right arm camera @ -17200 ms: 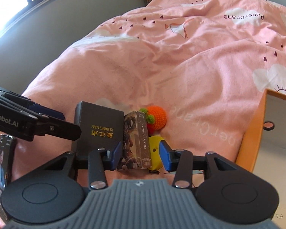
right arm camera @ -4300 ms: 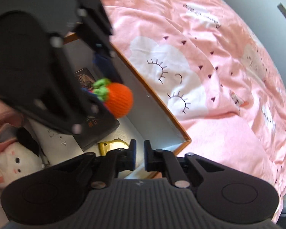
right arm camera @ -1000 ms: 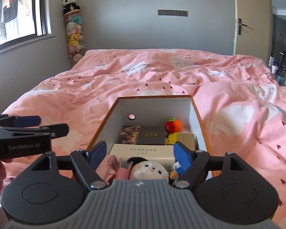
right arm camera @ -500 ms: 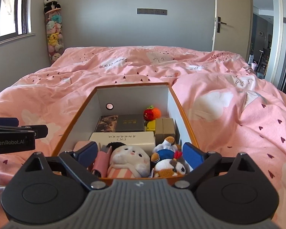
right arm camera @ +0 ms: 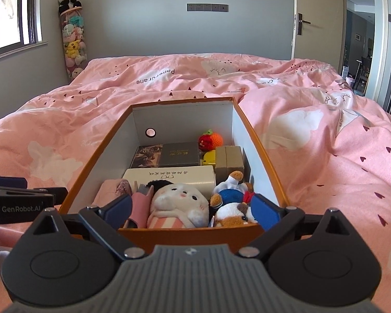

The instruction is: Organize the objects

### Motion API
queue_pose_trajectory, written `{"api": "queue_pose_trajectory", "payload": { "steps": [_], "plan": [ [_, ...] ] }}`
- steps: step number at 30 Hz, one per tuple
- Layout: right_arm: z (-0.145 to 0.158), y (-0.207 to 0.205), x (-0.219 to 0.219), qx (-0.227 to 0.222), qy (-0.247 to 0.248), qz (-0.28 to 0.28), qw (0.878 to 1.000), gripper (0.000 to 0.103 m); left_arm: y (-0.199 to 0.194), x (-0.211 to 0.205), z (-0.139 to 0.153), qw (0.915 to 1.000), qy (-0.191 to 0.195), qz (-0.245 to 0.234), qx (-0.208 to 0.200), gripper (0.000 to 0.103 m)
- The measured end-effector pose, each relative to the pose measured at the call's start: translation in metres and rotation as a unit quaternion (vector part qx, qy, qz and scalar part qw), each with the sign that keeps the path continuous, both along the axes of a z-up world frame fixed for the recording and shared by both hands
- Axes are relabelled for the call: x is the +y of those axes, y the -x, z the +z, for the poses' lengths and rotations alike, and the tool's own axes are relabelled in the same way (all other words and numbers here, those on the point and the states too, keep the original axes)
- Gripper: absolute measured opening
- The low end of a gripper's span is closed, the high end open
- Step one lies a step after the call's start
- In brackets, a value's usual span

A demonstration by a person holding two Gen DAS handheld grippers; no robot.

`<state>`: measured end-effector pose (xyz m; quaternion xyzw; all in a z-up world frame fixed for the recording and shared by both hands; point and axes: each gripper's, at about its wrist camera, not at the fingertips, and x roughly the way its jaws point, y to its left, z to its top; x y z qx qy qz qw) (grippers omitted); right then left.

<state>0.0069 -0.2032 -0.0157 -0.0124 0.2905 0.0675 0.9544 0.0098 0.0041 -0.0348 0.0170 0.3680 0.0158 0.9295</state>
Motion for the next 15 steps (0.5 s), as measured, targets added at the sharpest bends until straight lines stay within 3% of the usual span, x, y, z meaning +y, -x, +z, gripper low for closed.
{"api": "queue_pose_trajectory", "payload": {
  "steps": [15],
  "plan": [
    [-0.0034,-0.0003,0.004,-0.003,0.018,0.004,1.0,0.097,0.0012,-0.001,0.0028,1.0,-0.006,-0.002,-0.008,0.09]
  ]
}}
